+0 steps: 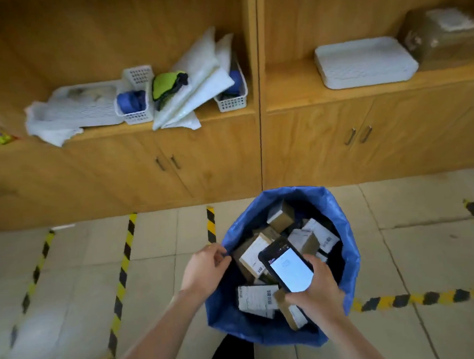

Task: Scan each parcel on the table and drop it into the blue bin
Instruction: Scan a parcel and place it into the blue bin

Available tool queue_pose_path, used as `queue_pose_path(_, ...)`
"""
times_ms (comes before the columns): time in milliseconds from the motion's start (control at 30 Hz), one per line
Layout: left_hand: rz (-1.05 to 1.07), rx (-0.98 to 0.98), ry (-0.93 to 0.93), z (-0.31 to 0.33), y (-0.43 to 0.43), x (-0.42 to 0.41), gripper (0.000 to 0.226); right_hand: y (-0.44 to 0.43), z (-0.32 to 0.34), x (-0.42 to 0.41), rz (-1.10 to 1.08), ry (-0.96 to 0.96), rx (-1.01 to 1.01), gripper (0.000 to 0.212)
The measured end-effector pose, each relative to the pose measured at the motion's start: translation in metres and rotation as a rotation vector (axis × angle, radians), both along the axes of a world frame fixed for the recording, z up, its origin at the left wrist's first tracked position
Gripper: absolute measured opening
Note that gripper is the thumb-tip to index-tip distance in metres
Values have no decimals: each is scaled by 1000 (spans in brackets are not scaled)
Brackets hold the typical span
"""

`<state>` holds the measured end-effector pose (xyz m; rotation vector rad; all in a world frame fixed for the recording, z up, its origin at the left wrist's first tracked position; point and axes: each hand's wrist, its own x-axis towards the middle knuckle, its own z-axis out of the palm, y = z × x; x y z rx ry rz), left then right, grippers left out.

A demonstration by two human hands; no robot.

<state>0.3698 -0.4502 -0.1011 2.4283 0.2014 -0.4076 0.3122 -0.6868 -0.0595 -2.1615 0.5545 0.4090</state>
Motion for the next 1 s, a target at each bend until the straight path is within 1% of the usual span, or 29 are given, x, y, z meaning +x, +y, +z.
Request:
queue_pose_path(100,143,26,-31,28,44,-66,9,30,23,-13,198,-56,13,80)
queue_pose_path(233,351,72,-36,58,103,-155,12,92,52,-30,447,-35,61,70)
queue_pose_path(300,495,91,-60,72,130,-201,13,131,62,-44,602,-31,65,73)
queue_pose_path(400,715,118,-72,92,167,-274,11,193,74,-74,863,-40,-5,86)
queue_pose_path(533,993,165,-74,107,209,-384,9,281,87,-125,1187,-34,-45,93)
queue_pose_path(667,1233,187,-106,113,236,-499,4,368,96,-189,1462,45,-17,93)
queue_pose_path(800,1452,199,-83,115,254,-613,9,439,98,-270,1759,57,-49,95)
queue_pose_path(900,1595,199,-83,114,265,-695,12,487,95,-339,1849,58,-36,94)
queue_pose_path(1000,1693,209,-60,114,279,-778,11,534,87,-411,1928,70,56,85)
